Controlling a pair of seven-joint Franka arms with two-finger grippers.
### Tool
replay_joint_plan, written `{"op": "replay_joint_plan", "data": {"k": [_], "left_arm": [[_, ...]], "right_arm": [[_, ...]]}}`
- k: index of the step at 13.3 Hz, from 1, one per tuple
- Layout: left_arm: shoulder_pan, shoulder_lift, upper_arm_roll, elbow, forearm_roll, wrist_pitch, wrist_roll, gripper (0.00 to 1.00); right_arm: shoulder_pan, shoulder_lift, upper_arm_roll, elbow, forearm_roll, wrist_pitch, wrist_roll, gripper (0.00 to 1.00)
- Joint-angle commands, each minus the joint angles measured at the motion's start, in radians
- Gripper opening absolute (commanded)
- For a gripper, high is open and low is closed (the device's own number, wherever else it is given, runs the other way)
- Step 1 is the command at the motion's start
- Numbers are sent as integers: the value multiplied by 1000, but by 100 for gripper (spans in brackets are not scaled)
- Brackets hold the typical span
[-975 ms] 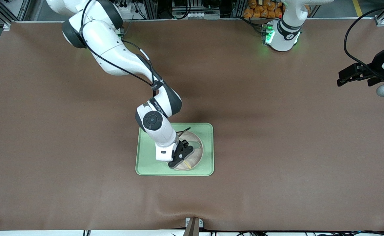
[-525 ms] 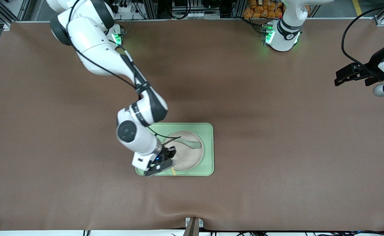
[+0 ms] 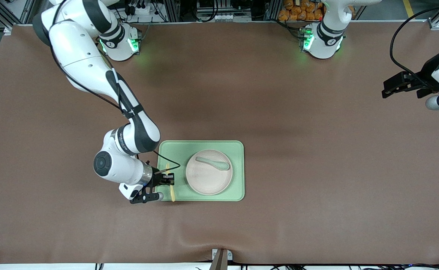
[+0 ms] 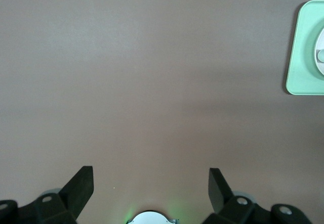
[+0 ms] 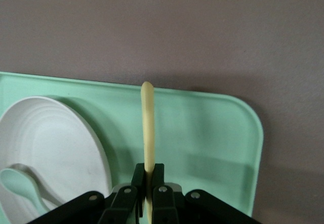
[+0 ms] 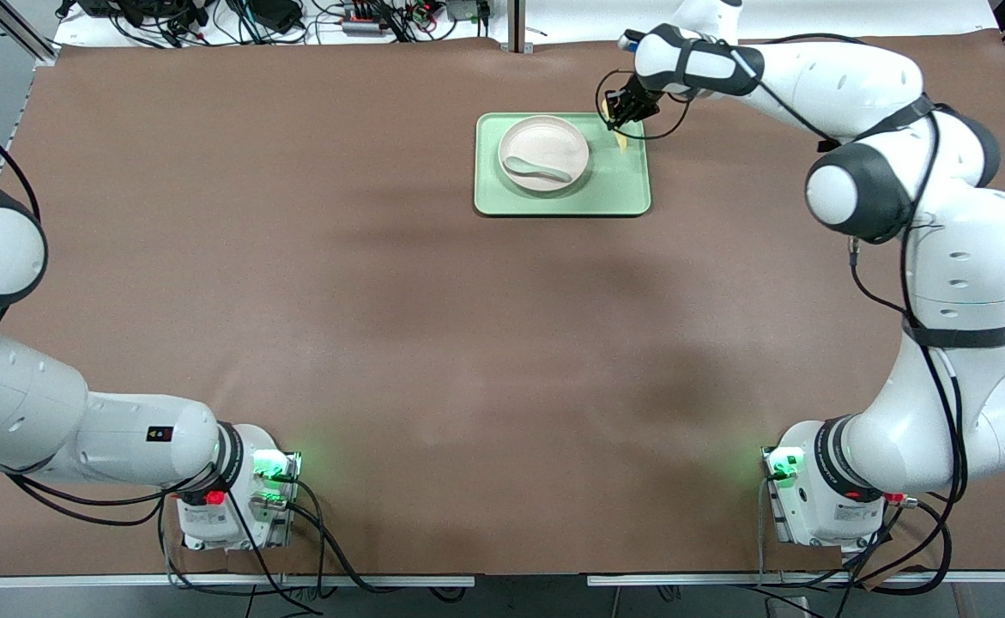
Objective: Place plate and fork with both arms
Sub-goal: 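Lift the fork with the right gripper and move it beside the plate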
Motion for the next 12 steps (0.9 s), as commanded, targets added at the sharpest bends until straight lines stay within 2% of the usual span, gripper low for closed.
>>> {"op": "replay_joint_plan", "data": {"k": [1, 3, 4, 6, 7, 10, 11, 12], "left_arm": [[12, -39, -4, -25, -15, 5, -5, 100], [12, -62, -4, -36, -15, 16, -5, 100], [12, -88, -4, -80, -15, 40, -7, 100], [4, -194, -10, -233, -17, 150, -24, 100], [4, -219, -26, -270, -17, 187, -25, 100], [4, -213, -29, -263, -17, 188, -13, 100], [4, -211, -27, -258, -17, 188, -8, 100], [6, -207, -29, -251, -15, 188, -5, 100]], "right_arm": [[-155, -75, 195, -220, 26, 169, -7, 0], [-171, -76, 213, -266, 26, 226, -12, 0], [-178, -76, 215, -276, 26, 230, -21, 0], [-214, -75, 250, -308, 26, 265, -35, 0], [-224, -75, 264, -331, 26, 296, -36, 0], [-254, -71, 287, -339, 28, 302, -44, 0], [-263, -71, 289, -339, 26, 301, -44, 21], [-269, -71, 290, -339, 28, 295, -44, 55]]}}
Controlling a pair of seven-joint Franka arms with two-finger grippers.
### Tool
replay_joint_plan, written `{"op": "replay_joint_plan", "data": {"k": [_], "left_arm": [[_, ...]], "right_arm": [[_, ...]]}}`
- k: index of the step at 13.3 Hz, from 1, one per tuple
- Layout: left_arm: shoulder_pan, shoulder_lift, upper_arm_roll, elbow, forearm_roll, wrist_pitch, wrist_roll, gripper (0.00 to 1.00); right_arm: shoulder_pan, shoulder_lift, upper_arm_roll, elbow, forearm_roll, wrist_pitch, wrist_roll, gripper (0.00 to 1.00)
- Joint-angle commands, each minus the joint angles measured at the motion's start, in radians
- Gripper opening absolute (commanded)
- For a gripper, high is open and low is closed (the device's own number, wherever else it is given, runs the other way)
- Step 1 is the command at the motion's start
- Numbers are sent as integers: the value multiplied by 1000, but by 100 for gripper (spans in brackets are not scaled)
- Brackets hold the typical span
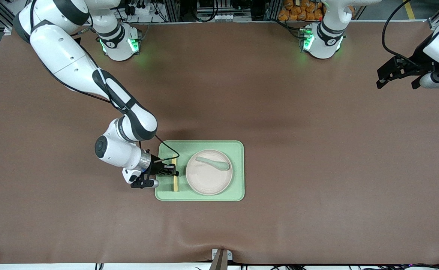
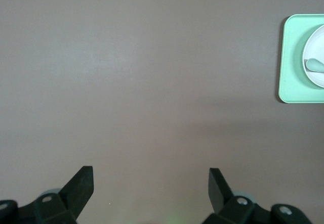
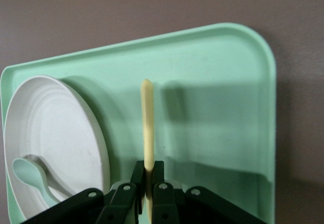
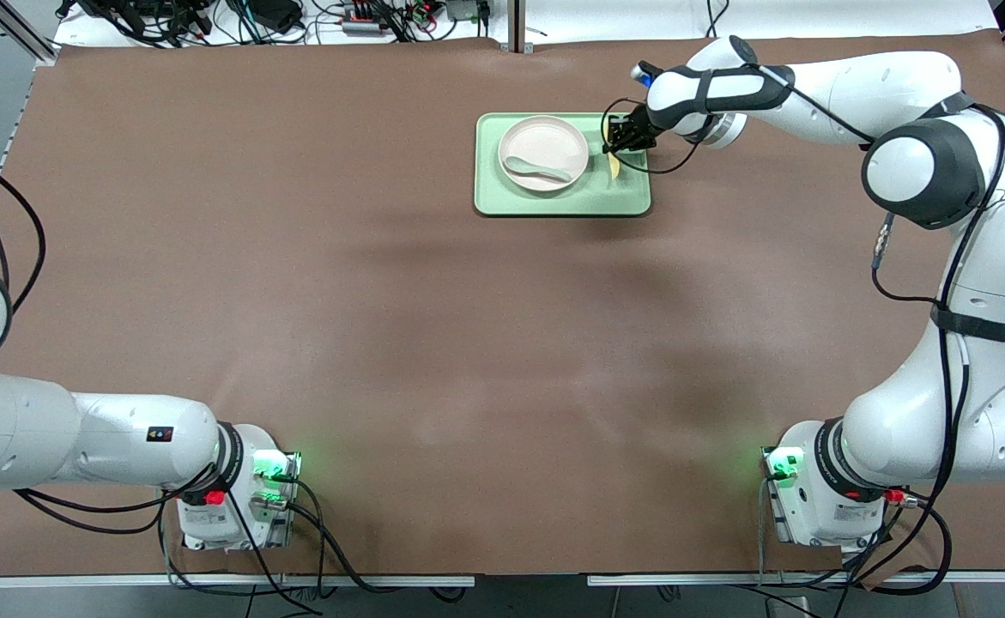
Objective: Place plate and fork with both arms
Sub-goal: 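Lower the fork onto the tray and open the right gripper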
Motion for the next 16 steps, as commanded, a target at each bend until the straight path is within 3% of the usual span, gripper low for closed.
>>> {"op": "replay_joint_plan", "data": {"k": [1, 3, 5, 8, 13, 16], "left_arm": [[9, 5, 0, 10, -13, 23, 7, 100], [1, 56, 0, 86, -9, -13, 1, 100], [1, 62, 0, 97, -13, -18, 1, 100], [12, 62, 5, 97, -53, -20, -10, 100], [10, 64, 6, 96, -30, -20, 37, 100], [12, 62, 11, 96, -19, -20, 136, 100]], "right_arm": [[-46, -43, 35, -59, 27, 12, -34, 73], [-58, -46, 39, -56, 27, 6, -39, 83], [-54, -64, 38, -36, 26, -5, -42, 86], [-71, -113, 26, 16, 7, -130, -43, 100], [-71, -202, -48, 160, -171, -375, -39, 100], [-69, -225, -100, 304, -249, -617, -42, 100]]}}
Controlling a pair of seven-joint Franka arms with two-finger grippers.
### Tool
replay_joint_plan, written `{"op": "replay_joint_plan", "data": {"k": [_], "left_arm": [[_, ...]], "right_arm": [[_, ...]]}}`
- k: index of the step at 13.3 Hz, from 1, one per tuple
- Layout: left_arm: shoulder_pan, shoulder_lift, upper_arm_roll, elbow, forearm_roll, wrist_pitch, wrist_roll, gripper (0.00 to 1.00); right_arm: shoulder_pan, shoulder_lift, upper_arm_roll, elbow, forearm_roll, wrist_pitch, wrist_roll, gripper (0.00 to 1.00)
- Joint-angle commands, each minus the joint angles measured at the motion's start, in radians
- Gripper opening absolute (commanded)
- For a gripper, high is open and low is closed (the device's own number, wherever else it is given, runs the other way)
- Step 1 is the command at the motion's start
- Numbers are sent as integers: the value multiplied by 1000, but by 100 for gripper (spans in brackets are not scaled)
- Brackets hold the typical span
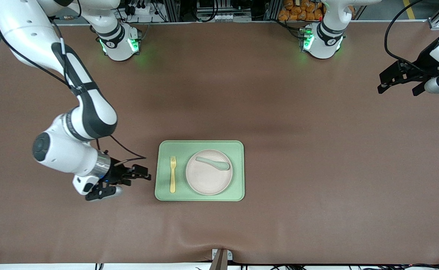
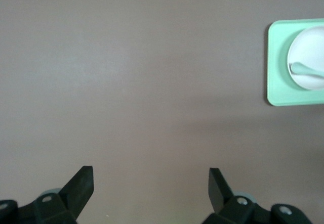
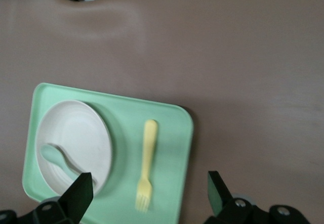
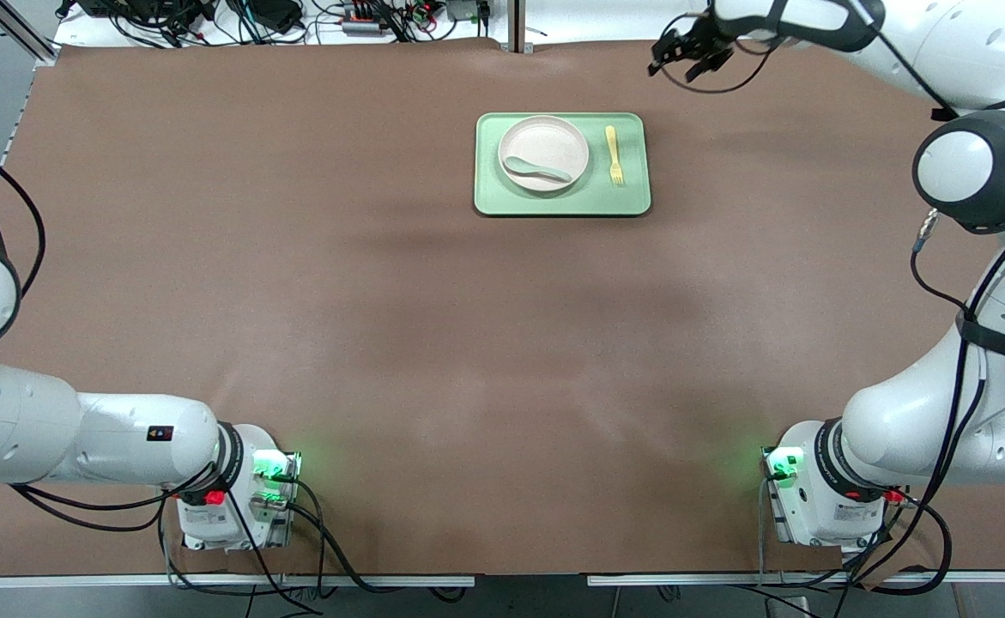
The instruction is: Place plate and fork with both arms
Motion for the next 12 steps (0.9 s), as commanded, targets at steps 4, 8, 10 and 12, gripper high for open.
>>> {"op": "replay_joint_plan", "data": {"k": [4, 8, 10, 12], "left_arm": [[4, 8, 3, 28, 19, -24, 33, 100], [4, 9, 7, 26, 19, -25, 30, 100], [4, 13, 6, 26, 17, -25, 29, 100], [13, 17, 6, 28, 17, -25, 29, 100]], "right_arm": [[62, -81, -172, 245, -49, -491, 6, 100], [88, -234, -320, 241, -53, -627, 70, 100], [129, -320, -398, 230, -91, -680, 70, 100], [111, -394, -400, 212, -139, -732, 70, 100]]}}
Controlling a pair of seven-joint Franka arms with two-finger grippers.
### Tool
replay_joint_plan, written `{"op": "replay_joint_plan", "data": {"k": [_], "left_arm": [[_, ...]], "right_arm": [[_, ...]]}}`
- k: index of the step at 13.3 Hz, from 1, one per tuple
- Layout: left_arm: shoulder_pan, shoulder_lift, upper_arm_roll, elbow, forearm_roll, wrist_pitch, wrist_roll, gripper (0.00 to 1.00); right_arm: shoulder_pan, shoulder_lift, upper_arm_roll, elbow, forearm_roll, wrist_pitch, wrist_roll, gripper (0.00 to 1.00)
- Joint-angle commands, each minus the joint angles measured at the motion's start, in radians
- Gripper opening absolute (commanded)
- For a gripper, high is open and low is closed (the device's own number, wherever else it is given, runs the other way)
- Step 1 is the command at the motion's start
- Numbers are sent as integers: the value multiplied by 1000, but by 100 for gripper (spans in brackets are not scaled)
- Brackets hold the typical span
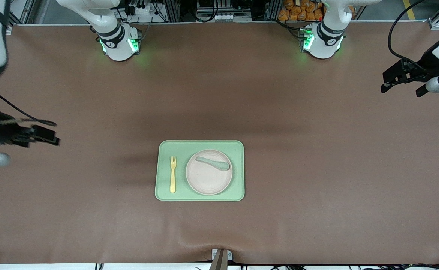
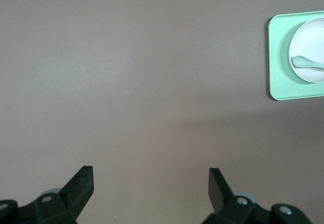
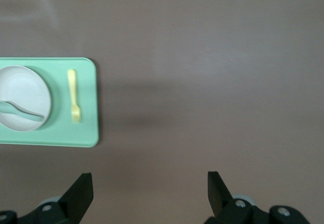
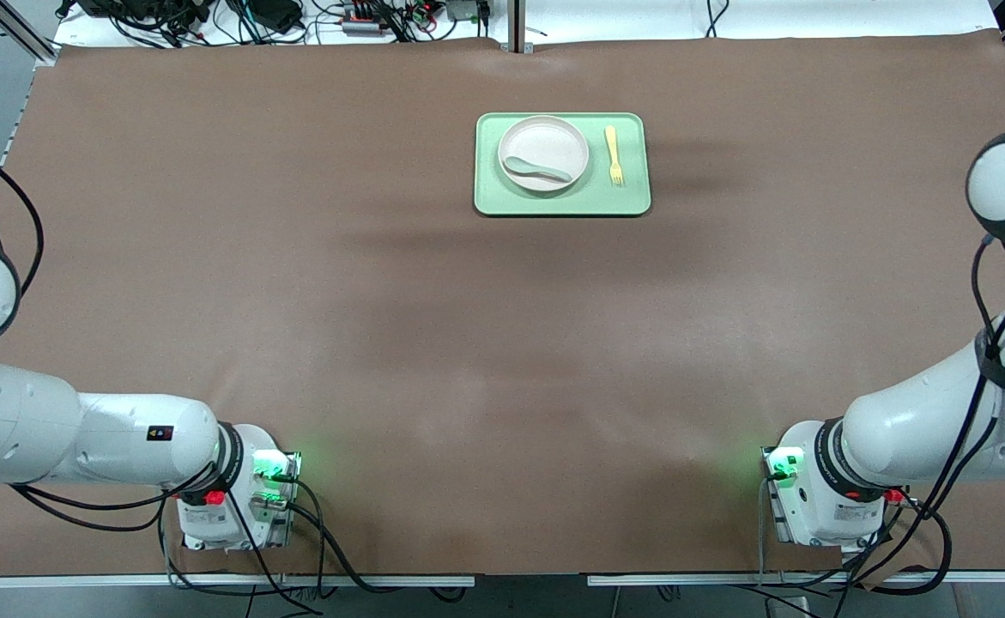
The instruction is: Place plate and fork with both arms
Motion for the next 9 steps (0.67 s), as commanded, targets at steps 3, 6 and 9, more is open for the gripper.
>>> {"op": "replay_joint_plan", "data": {"k": [3, 6, 9], "left_arm": [[20, 13, -3, 25, 18, -20, 2, 100], [20, 13, -1, 23, 18, -20, 2, 100], [26, 14, -3, 23, 18, -20, 2, 100]], "right_arm": [[-10, -212, -27, -145, -49, -46, 30, 100], [-6, -294, -18, -244, -97, -20, 50, 100], [-3, -303, -13, -342, -98, 63, 53, 100]]}}
